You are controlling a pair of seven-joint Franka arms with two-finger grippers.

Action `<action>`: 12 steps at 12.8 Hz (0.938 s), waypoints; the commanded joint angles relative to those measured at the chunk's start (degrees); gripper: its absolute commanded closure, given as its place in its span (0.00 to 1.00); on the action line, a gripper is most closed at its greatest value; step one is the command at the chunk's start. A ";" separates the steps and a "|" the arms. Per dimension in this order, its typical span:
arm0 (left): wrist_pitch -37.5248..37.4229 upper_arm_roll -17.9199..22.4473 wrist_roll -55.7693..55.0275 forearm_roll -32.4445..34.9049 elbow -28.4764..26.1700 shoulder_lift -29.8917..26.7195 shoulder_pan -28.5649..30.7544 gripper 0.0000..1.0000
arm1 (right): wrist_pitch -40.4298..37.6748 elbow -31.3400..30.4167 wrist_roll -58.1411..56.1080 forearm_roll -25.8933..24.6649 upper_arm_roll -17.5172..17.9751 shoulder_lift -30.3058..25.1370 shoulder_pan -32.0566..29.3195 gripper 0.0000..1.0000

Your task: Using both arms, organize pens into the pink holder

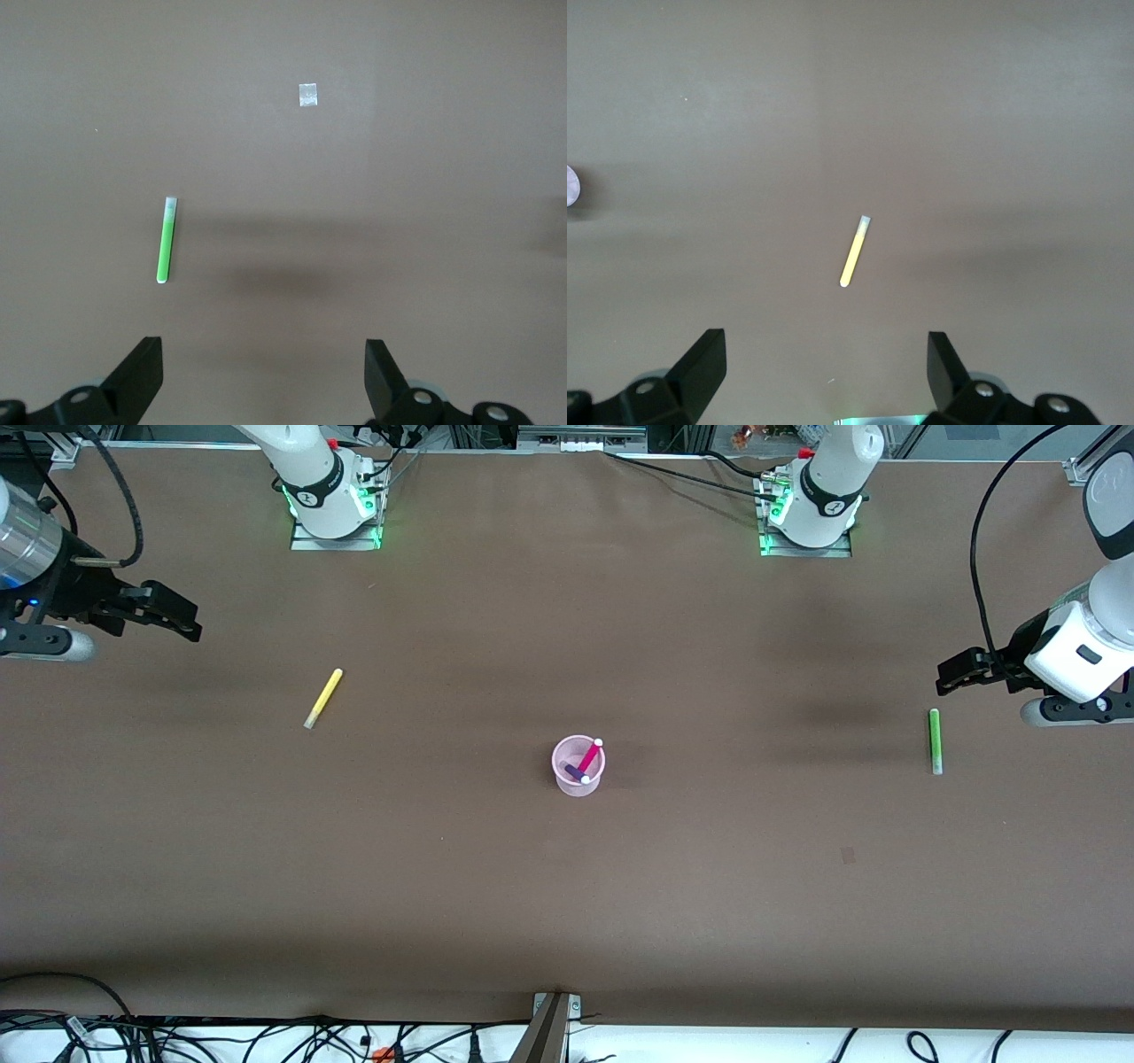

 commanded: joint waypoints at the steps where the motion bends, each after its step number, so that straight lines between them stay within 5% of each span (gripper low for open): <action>1: 0.99 -0.58 1.85 -1.21 -1.05 -1.11 0.95 0.00 | -1.05 1.04 0.12 0.86 0.39 0.14 -0.11 0.00; 12: 0.46 -0.58 1.23 -1.21 2.21 0.74 0.87 0.00 | 0.35 1.12 -0.05 0.60 1.01 0.14 0.42 0.00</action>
